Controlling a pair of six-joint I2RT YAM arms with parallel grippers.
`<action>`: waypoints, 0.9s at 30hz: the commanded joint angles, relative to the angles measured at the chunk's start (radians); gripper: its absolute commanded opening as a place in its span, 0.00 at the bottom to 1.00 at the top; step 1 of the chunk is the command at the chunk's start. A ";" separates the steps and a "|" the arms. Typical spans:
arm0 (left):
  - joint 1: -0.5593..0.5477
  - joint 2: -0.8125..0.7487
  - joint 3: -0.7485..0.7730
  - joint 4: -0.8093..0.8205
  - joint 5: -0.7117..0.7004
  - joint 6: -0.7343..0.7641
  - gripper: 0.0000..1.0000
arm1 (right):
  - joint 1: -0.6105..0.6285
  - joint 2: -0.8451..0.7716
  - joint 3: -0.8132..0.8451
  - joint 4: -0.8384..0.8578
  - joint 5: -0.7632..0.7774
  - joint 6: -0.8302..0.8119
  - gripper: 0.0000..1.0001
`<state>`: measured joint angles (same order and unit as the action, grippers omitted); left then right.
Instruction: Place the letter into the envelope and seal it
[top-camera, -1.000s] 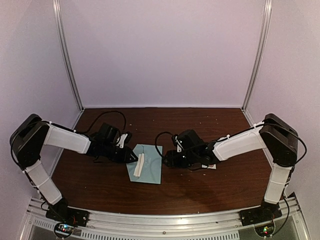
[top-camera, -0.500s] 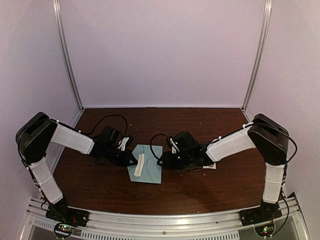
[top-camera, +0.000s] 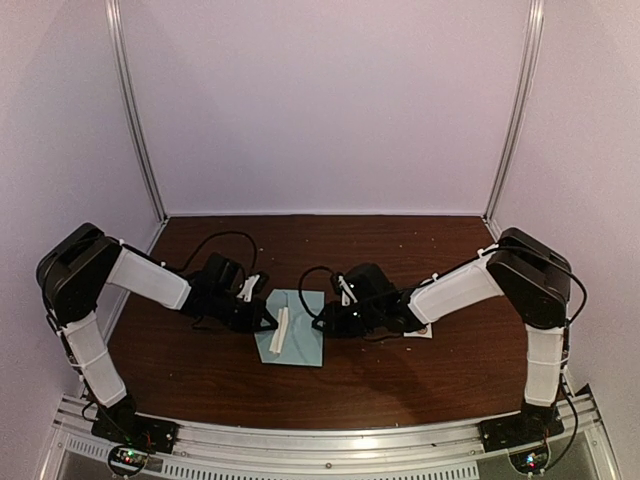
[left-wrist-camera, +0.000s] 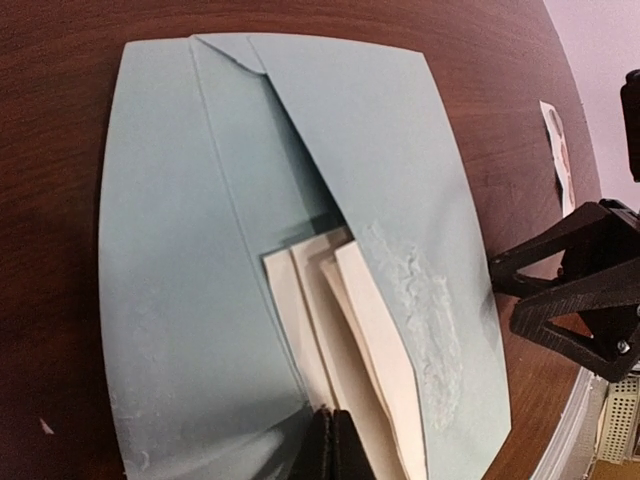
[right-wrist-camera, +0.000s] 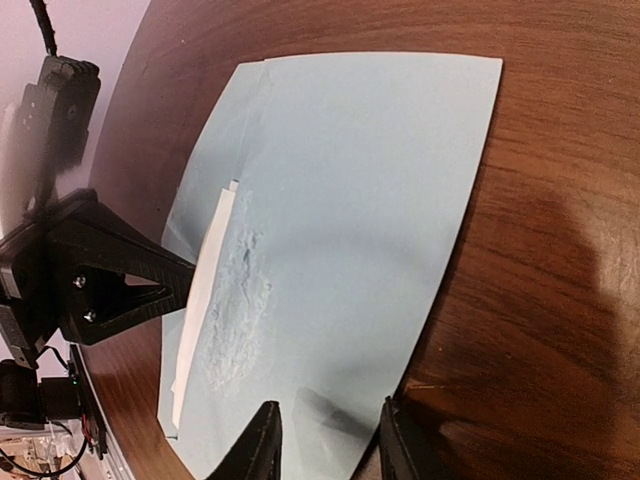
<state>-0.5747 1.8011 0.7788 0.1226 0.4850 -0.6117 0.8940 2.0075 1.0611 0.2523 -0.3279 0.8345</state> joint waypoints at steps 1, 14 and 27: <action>0.001 0.033 -0.025 0.037 0.035 -0.022 0.00 | 0.006 0.044 0.005 -0.012 -0.034 0.014 0.33; -0.041 0.059 -0.048 0.110 0.055 -0.073 0.00 | 0.013 0.048 0.004 0.000 -0.034 0.023 0.32; -0.038 -0.037 -0.041 0.054 -0.046 -0.039 0.00 | 0.010 -0.013 -0.006 -0.039 0.009 -0.002 0.35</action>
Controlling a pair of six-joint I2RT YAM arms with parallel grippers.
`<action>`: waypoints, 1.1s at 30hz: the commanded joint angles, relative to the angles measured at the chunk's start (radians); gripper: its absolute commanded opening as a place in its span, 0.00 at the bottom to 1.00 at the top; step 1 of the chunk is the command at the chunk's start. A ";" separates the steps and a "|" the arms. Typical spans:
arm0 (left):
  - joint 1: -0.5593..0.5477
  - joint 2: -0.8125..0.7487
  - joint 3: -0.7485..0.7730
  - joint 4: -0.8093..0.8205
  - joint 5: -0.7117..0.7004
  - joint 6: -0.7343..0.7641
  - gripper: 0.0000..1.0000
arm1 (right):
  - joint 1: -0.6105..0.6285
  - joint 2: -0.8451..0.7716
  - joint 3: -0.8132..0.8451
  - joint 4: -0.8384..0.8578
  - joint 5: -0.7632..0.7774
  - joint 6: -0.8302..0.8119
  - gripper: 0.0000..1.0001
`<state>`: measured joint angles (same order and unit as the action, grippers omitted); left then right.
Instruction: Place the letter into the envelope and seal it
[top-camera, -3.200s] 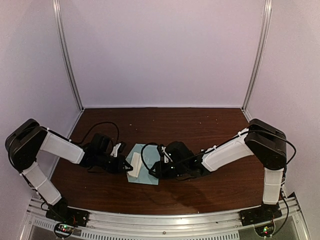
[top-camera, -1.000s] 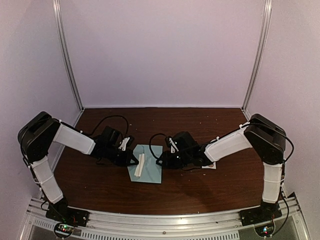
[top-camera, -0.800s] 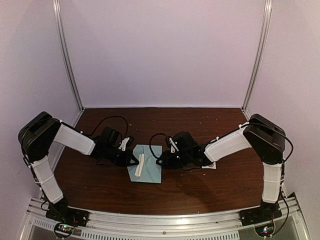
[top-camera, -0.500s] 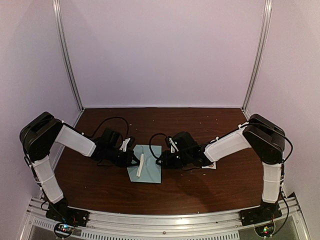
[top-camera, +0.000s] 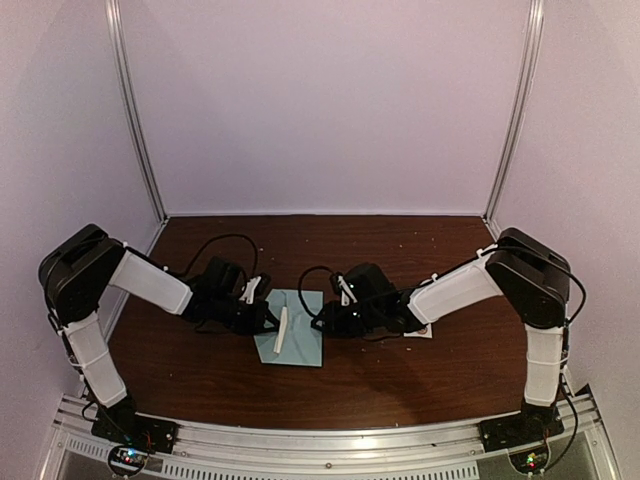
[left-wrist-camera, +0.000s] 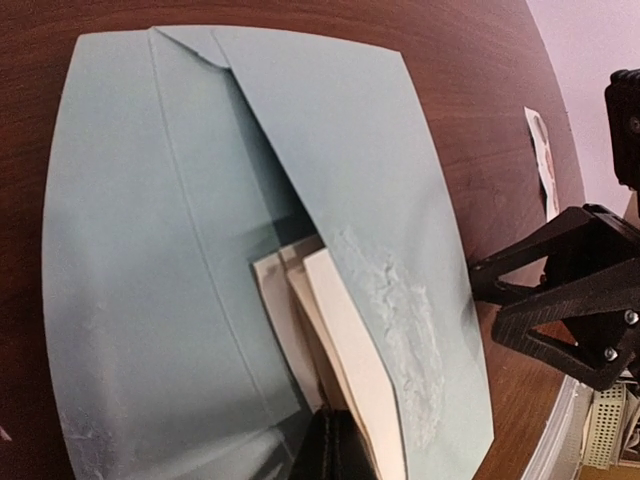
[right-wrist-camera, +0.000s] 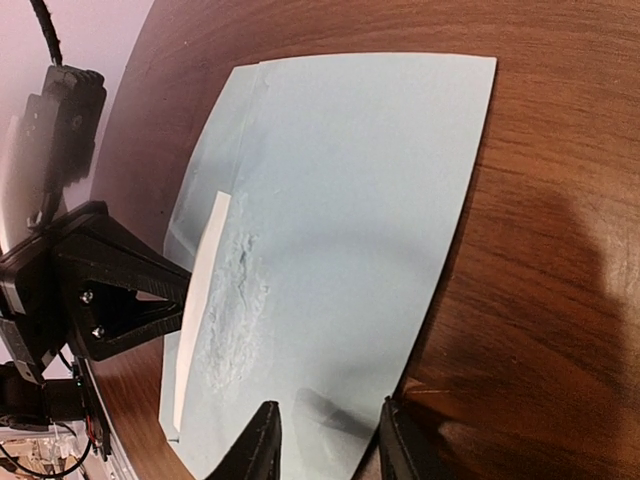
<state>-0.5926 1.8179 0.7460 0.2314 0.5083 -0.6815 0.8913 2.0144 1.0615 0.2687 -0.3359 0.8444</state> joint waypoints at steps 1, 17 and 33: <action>-0.019 -0.082 -0.005 -0.078 -0.096 0.042 0.03 | 0.011 -0.034 -0.006 -0.070 0.026 -0.019 0.36; 0.143 -0.396 -0.166 -0.182 -0.172 0.040 0.38 | 0.058 -0.112 0.032 -0.090 0.031 -0.103 0.34; 0.201 -0.297 -0.238 -0.075 -0.133 0.027 0.20 | 0.072 0.150 0.266 -0.083 -0.058 -0.114 0.12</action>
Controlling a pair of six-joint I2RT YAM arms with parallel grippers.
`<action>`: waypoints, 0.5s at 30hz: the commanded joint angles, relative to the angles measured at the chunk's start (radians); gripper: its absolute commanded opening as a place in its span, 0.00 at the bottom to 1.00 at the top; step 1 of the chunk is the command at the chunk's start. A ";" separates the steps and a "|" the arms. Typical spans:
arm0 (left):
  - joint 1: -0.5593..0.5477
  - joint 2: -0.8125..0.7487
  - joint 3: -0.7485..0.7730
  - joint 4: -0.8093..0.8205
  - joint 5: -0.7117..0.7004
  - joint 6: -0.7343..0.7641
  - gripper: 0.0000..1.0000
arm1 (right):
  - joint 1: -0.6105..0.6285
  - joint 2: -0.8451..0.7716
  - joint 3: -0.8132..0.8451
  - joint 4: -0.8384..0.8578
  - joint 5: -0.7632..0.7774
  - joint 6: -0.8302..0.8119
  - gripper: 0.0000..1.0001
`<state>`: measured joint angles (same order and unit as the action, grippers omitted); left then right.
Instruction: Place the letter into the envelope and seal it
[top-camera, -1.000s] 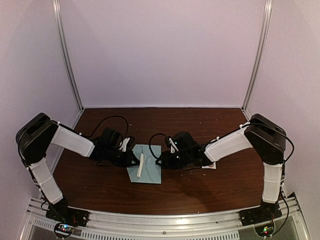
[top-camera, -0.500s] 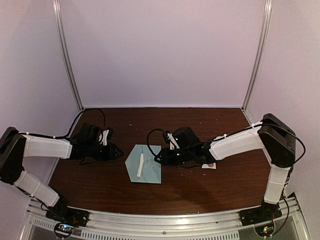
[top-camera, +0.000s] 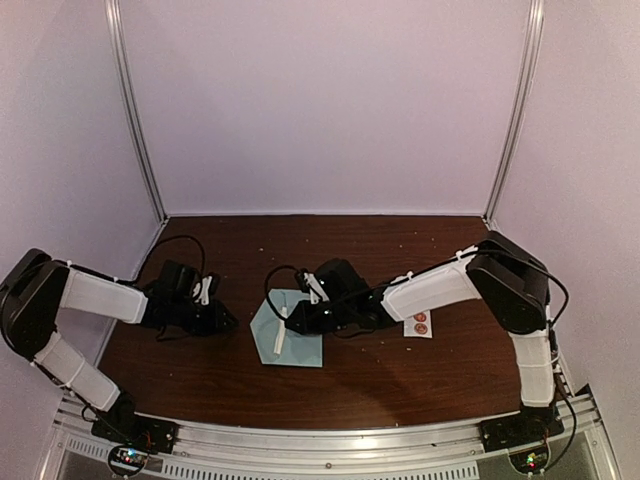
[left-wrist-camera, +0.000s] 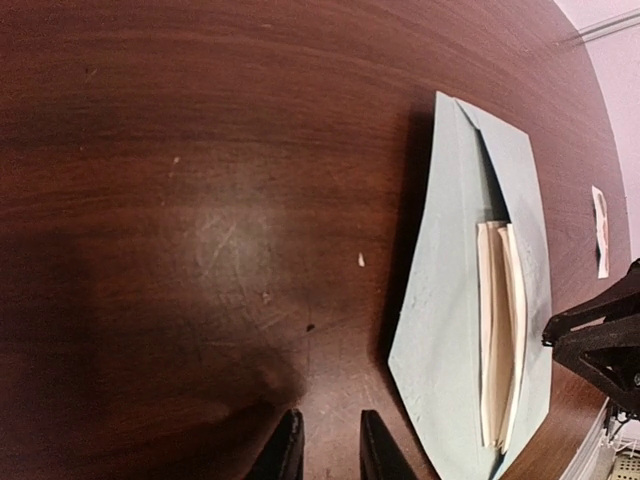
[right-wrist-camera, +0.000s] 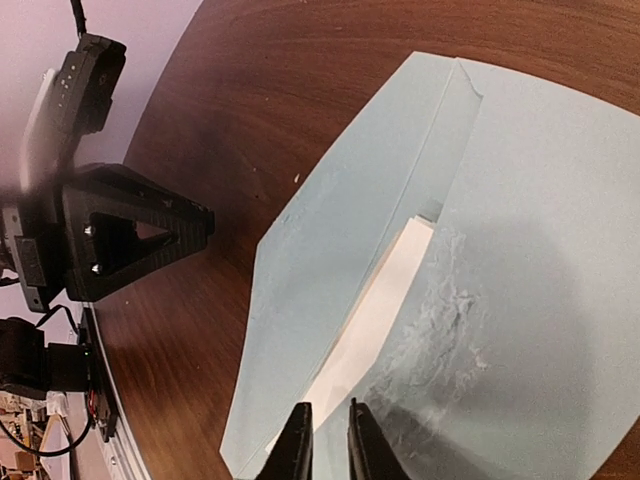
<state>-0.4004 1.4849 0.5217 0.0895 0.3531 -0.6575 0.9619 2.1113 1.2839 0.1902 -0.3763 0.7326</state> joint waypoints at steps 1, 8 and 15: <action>0.009 0.046 -0.013 0.073 0.026 0.002 0.20 | 0.001 0.068 0.050 -0.012 -0.014 0.004 0.11; 0.009 0.114 0.003 0.108 0.067 0.004 0.17 | 0.000 0.128 0.033 -0.043 -0.003 0.038 0.10; -0.002 0.182 0.024 0.176 0.165 -0.004 0.15 | 0.000 0.120 0.002 -0.030 -0.001 0.044 0.10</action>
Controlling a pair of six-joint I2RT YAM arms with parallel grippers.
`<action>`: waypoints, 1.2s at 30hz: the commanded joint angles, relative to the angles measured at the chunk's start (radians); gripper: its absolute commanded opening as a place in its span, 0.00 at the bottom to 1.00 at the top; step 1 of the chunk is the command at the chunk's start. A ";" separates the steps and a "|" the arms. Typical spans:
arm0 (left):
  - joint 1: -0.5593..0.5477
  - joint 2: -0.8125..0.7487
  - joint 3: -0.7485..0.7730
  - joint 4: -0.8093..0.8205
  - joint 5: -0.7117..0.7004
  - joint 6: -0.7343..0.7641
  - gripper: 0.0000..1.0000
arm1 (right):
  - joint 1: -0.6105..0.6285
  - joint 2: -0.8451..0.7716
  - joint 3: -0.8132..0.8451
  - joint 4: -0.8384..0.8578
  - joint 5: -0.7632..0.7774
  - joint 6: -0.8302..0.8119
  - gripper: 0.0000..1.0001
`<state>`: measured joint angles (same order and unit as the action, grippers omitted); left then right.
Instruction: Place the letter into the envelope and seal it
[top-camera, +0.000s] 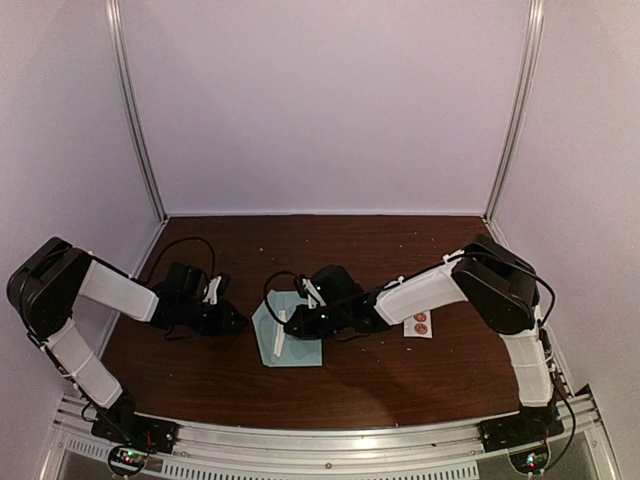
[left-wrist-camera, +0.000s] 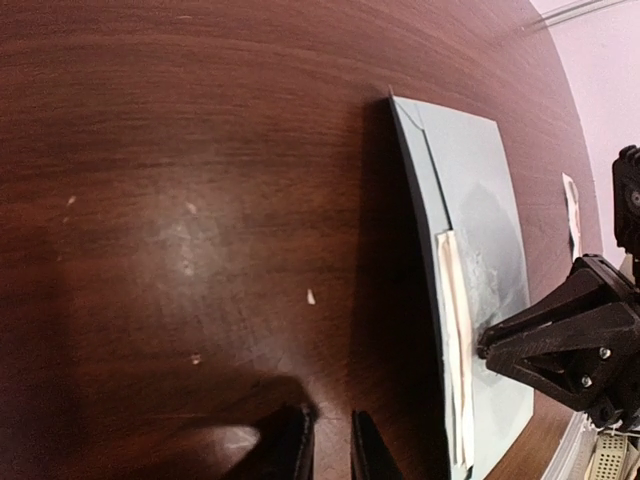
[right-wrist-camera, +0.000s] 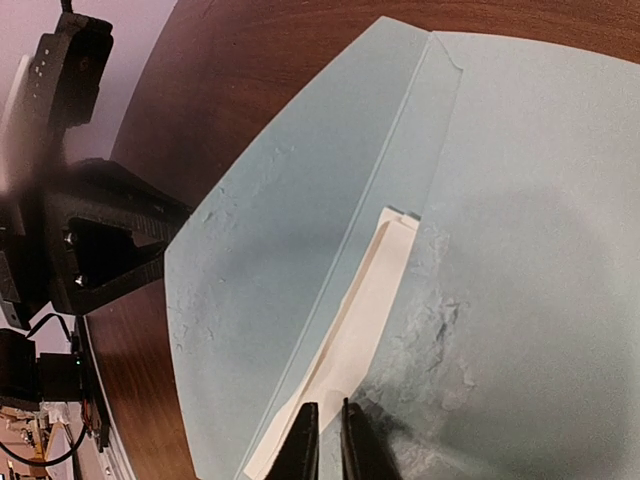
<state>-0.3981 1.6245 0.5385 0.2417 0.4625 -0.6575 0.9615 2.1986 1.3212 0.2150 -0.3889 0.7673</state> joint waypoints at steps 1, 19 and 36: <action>-0.014 0.046 0.014 0.028 0.060 -0.005 0.15 | 0.001 0.029 -0.036 -0.052 0.010 0.009 0.10; -0.126 0.062 0.087 0.067 0.061 -0.047 0.14 | 0.000 -0.230 -0.129 -0.064 0.058 -0.060 0.26; -0.145 0.063 0.106 0.062 0.056 -0.050 0.13 | 0.012 -0.182 -0.321 0.021 0.040 0.042 0.17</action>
<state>-0.5316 1.6855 0.6136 0.2687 0.5194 -0.7021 0.9665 1.9713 1.0164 0.2291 -0.3668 0.7712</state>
